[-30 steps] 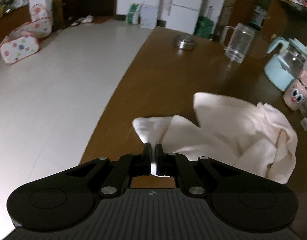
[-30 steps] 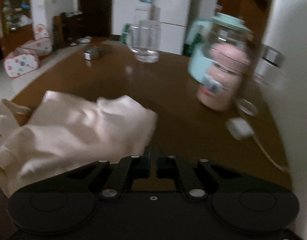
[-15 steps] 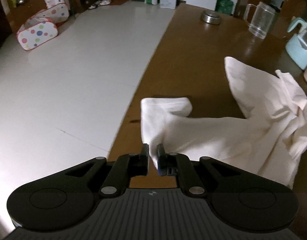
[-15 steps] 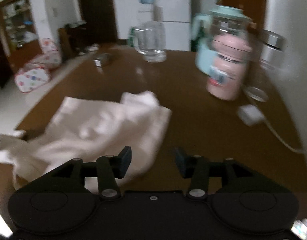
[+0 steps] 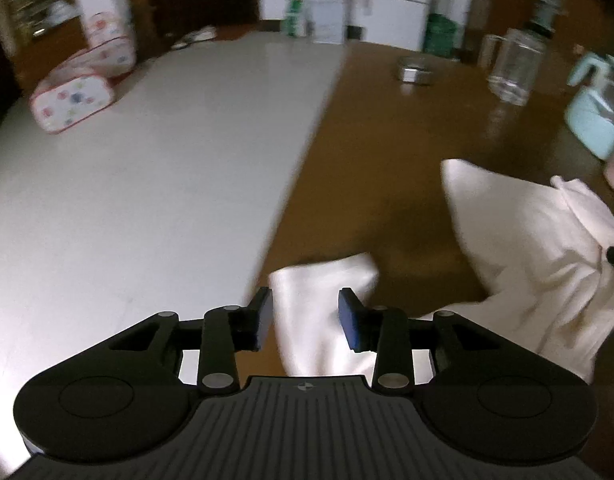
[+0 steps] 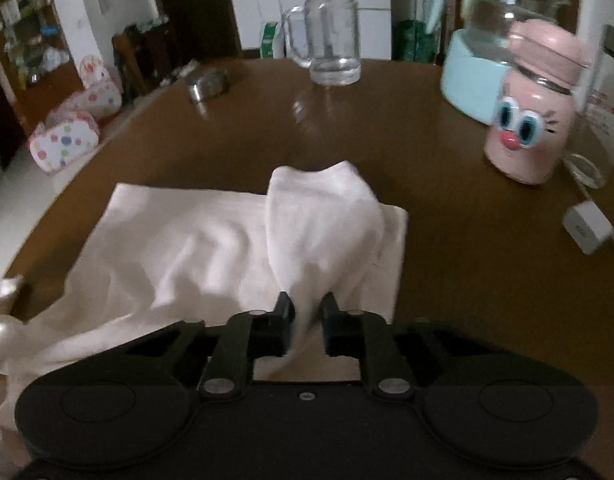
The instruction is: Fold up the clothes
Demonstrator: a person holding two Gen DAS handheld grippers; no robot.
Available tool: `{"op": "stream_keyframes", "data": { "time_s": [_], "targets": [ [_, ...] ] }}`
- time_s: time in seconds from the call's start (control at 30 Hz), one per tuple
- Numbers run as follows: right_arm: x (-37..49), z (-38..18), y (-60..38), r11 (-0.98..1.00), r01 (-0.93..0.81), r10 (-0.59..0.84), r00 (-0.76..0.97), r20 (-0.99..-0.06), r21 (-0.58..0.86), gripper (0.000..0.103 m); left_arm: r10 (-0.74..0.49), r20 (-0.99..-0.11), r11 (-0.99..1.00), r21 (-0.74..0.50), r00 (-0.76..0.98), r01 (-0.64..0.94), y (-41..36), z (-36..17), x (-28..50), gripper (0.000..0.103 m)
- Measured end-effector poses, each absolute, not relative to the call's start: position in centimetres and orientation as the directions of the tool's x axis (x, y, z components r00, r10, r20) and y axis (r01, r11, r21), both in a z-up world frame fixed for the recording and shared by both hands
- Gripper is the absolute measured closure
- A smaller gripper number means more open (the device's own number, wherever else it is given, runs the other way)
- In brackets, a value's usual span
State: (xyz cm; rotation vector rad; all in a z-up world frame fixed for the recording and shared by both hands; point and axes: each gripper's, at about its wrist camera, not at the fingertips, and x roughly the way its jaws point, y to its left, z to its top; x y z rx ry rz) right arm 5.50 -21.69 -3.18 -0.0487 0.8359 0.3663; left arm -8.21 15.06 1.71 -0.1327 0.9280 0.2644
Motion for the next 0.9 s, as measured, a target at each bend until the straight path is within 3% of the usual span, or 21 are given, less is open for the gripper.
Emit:
{"op": "stream_keyframes", "data": {
  "time_s": [0.3,0.4,0.5,0.77,0.9],
  "targets": [
    [-2.7,-1.1,-30.8,0.993,-0.102,0.115,0.680,-0.724,0.062,0.089,0.014,-0.796,0.996,-0.041,0.605,-0.078,8.8,-0.5,-0.2,0.062],
    [-4.7,-1.7,-33.4,0.998,-0.017,0.057,0.633,-0.772,0.061,0.064,-0.009,-0.797,0.999,-0.034,0.605,-0.031,7.6,-1.1,1.5,0.062],
    [-6.0,-2.1,-34.9,0.999,0.038,0.002,0.608,-0.794,0.032,0.054,-0.015,-0.807,1.000,-0.023,0.590,-0.006,6.9,-1.9,2.9,0.060],
    [-5.3,0.4,-35.6,0.996,0.089,-0.078,0.690,-0.720,-0.022,0.045,-0.016,-0.827,0.999,-0.040,0.561,-0.031,8.0,-3.0,5.4,0.055],
    [-1.8,1.2,-33.4,0.999,-0.041,0.053,0.741,-0.670,0.034,0.040,-0.027,-0.826,0.999,-0.038,0.563,-0.008,7.8,-3.4,6.4,0.054]
  ]
}}
